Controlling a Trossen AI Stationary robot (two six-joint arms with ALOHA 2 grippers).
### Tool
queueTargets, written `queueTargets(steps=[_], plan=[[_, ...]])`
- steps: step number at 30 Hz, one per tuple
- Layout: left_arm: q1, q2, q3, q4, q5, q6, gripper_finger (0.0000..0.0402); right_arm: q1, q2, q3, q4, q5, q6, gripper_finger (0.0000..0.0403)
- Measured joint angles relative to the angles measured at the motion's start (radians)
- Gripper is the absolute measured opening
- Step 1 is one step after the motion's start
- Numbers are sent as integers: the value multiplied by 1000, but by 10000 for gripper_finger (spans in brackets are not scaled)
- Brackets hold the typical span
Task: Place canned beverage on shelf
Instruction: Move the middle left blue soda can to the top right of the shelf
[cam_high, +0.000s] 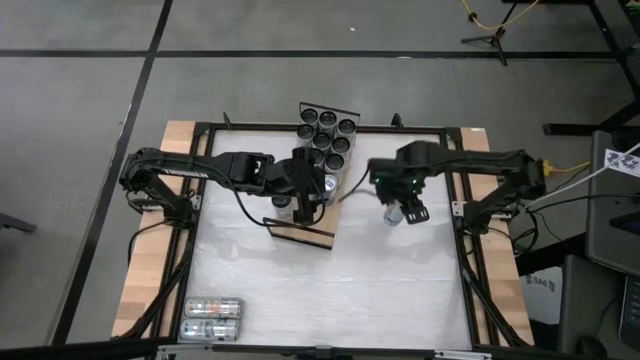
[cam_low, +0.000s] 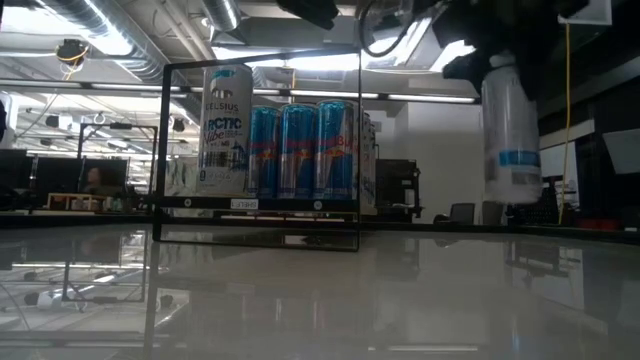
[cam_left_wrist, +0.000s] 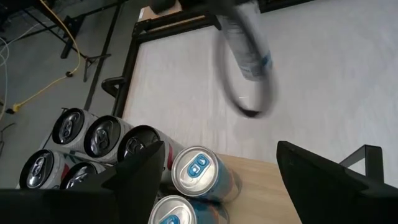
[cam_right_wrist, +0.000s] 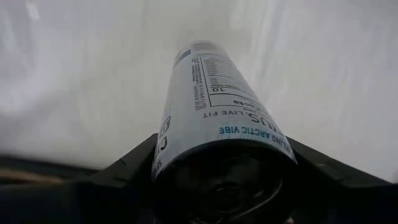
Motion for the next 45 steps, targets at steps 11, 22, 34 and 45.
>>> queueTargets(steps=[11, 22, 34, 45], plan=[[0, 0, 0, -10, 0, 0, 302, 182, 96, 0, 8, 205, -447, 254], [-4, 0, 0, -19, 11, -2, 302, 300, 141, 0, 79, 225, -580, 254], [-5, 0, 0, -22, 52, 0, 302, 254, 150, -1, 13, 88, 303, 254], [-5, 0, 0, -22, 52, 0, 302, 235, 146, -1, 12, -131, 796, 254]])
